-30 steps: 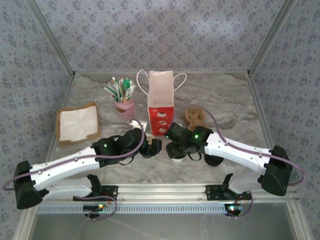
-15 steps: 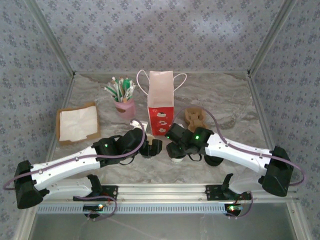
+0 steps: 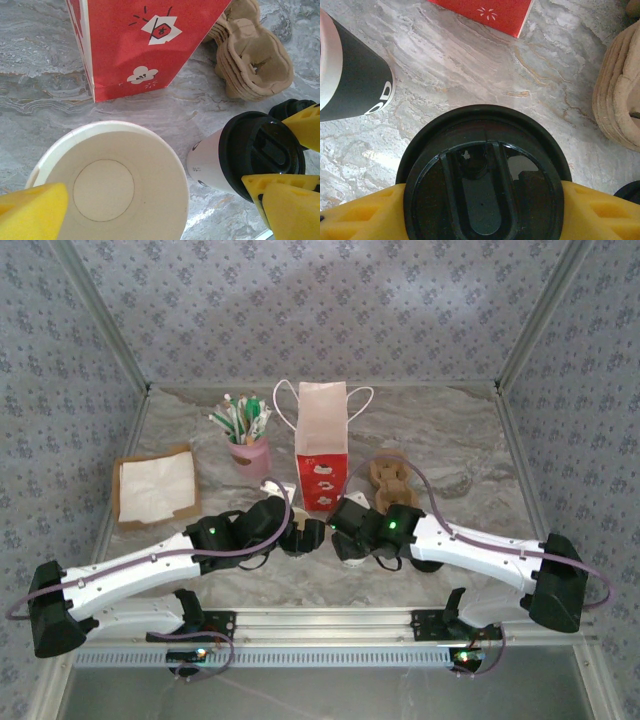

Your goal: Pack the takeout coffee

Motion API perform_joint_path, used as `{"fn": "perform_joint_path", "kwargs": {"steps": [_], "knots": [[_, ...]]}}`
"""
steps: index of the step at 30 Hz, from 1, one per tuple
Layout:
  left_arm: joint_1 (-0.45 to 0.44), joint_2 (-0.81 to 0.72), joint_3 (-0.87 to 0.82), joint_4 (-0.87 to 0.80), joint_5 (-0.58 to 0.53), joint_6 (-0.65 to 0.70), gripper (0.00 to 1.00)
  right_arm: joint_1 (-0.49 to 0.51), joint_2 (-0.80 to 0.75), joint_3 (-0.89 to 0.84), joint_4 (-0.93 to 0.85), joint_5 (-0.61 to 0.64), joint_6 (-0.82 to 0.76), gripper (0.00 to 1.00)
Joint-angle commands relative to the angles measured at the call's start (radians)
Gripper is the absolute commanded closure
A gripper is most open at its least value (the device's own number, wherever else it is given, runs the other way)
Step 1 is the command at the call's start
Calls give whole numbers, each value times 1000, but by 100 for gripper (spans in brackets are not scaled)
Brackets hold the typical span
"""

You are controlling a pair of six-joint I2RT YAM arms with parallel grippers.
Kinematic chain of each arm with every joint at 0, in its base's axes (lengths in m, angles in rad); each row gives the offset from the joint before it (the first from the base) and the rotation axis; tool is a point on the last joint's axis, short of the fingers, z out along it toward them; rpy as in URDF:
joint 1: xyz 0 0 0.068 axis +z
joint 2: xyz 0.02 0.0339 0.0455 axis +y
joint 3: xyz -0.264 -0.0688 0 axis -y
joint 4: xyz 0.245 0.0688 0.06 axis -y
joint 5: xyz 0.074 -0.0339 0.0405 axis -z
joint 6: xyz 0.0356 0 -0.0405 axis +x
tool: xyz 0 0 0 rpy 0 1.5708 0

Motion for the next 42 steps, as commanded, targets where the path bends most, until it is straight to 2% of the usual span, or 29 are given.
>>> {"fn": "perform_joint_path", "kwargs": {"steps": [1, 11, 15, 21, 27, 42], "knots": [[4, 7, 43, 11, 8, 3, 1, 2, 79, -112, -127, -56, 51, 33], [4, 12, 52, 15, 16, 4, 1, 2, 32, -133, -100, -103, 63, 32], [4, 13, 54, 13, 18, 4, 0, 4, 26, -109, -135, -83, 70, 31], [4, 15, 65, 9, 17, 6, 1, 3, -14, -9, -224, -69, 61, 26], [4, 18, 75, 6, 9, 13, 1, -7, -23, 76, -238, -61, 31, 22], [4, 26, 76, 3, 15, 10, 1, -29, -59, 97, -235, -76, 10, 11]]}}
